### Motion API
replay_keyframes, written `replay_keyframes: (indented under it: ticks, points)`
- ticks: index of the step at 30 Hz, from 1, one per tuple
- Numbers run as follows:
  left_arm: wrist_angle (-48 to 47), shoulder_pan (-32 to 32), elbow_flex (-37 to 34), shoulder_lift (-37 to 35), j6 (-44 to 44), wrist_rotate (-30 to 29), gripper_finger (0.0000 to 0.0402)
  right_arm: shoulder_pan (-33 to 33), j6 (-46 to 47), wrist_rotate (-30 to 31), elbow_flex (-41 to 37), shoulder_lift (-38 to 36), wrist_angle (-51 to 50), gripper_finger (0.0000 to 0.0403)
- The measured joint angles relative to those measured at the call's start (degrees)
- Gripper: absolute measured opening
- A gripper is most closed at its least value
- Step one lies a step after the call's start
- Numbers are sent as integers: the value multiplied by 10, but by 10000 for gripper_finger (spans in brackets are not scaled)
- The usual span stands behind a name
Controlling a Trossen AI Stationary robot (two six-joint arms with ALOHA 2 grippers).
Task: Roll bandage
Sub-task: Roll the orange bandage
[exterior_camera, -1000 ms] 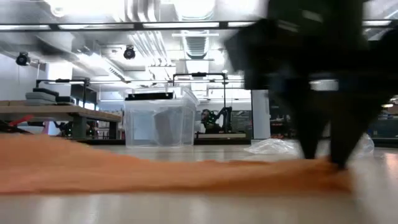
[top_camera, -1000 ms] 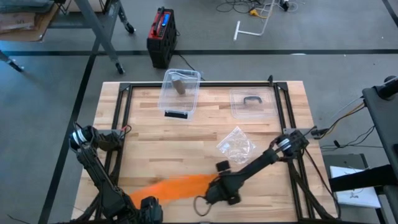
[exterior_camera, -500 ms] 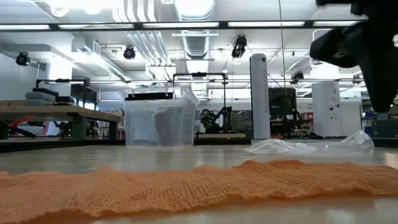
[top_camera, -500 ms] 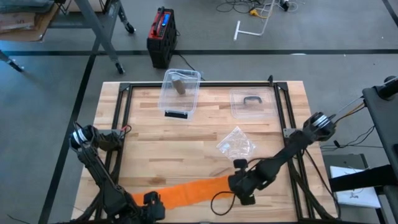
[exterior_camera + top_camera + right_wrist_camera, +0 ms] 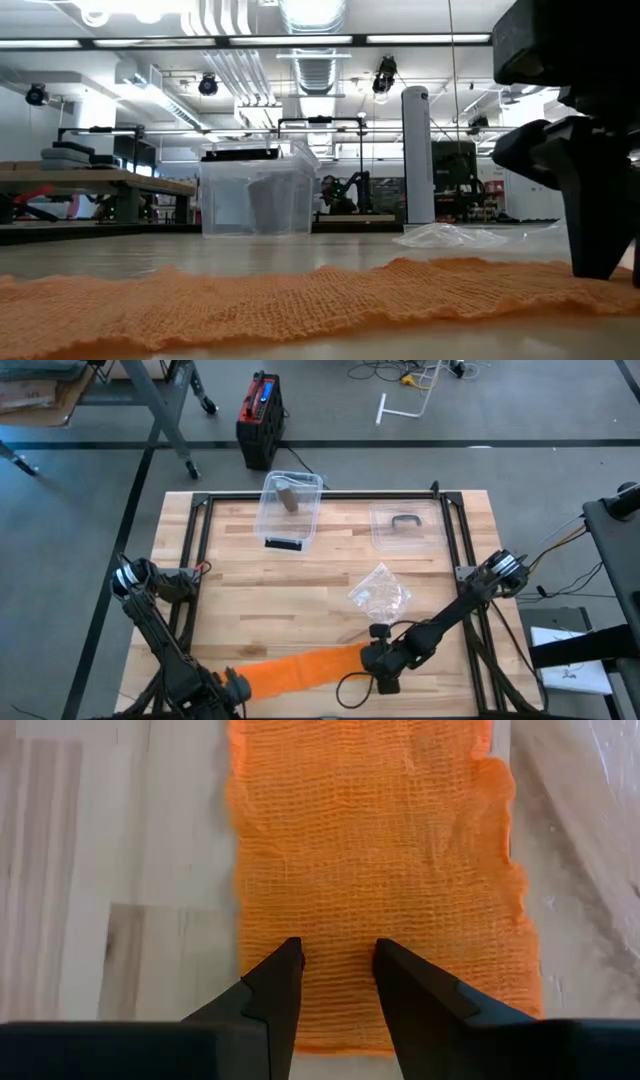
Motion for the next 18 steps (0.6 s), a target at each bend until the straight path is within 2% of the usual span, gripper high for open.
replay_keyframes:
  ticks: [5, 11, 18]
  points:
    - [-40, -11, -1, -7, -111, 55, 147, 11, 0, 3, -3, -6, -26, 120]
    - [-126, -22, -2, -14, -261, 57, 158, 32, 1, 1, -1, -32, -62, 118]
    - [-169, -30, -17, -20, -367, 61, 158, 53, 0, 50, 26, -53, -65, 131]
